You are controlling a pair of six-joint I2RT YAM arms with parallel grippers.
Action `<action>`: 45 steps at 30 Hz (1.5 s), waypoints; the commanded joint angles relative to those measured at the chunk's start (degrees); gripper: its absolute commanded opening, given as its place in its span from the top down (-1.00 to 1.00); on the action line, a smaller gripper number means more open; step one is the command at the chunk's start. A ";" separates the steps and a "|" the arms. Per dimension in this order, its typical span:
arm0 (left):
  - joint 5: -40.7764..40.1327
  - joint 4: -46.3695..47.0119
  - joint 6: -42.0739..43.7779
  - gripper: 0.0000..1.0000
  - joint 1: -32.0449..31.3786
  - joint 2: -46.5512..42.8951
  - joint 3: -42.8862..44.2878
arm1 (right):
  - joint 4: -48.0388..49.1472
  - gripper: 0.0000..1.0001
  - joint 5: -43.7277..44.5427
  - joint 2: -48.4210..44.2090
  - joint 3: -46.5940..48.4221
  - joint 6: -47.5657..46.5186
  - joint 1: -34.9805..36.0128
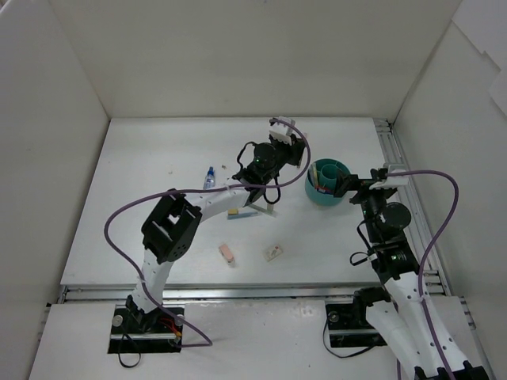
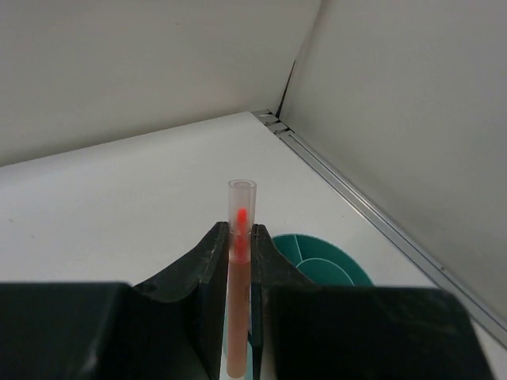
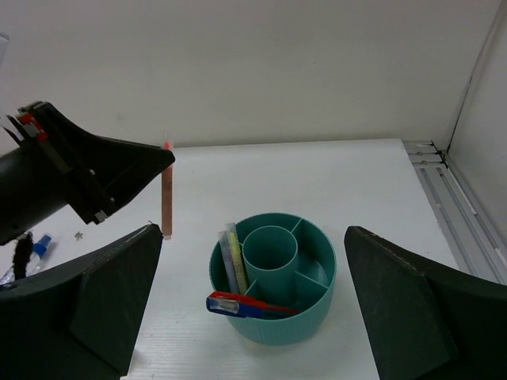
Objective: Sort the stationery into containers
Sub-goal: Place the pen in the storage box.
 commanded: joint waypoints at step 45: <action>-6.51 25.85 -14.00 0.58 -5.39 9.06 -3.53 | 6.10 -0.96 -1.14 0.51 -0.07 0.56 -0.61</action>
